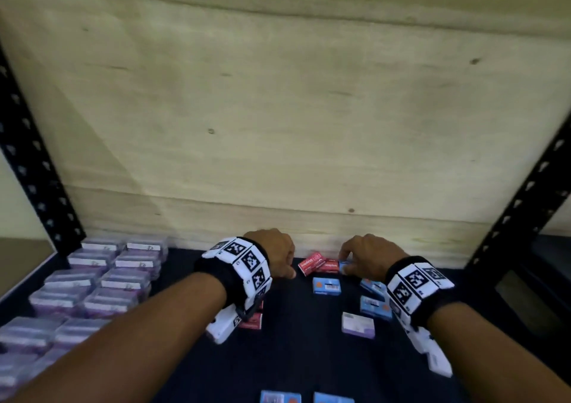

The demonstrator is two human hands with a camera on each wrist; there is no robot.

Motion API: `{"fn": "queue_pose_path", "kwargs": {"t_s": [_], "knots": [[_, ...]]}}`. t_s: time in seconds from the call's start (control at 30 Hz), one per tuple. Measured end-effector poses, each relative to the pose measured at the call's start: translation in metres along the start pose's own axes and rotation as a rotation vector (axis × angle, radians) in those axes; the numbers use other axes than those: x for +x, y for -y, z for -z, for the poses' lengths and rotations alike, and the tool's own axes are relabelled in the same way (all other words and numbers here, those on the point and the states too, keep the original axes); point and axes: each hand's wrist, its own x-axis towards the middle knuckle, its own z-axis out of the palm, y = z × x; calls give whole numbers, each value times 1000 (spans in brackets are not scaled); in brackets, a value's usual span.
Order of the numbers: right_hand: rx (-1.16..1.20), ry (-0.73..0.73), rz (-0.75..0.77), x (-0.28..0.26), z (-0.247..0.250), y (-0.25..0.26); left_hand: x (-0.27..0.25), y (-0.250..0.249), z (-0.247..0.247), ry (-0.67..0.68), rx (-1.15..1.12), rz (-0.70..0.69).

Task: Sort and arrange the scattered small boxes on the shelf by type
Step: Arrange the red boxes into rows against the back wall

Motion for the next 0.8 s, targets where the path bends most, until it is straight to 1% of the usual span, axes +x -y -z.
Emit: {"fn": "queue_pose_path", "kwargs": {"t_s": [0.2, 0.37, 0.6, 0.8], "knots": [[-38, 4, 46, 23, -12, -6, 46, -13, -7, 39, 65, -6], [-62, -23, 68, 31, -18, -4, 65, -19, -13, 65, 52, -33], [-116, -41, 48, 37, -27, 0, 67, -20, -14, 51, 58, -43], [-98, -52, 48, 26, -17, 4, 46, -8, -2, 3, 34, -28]]}}
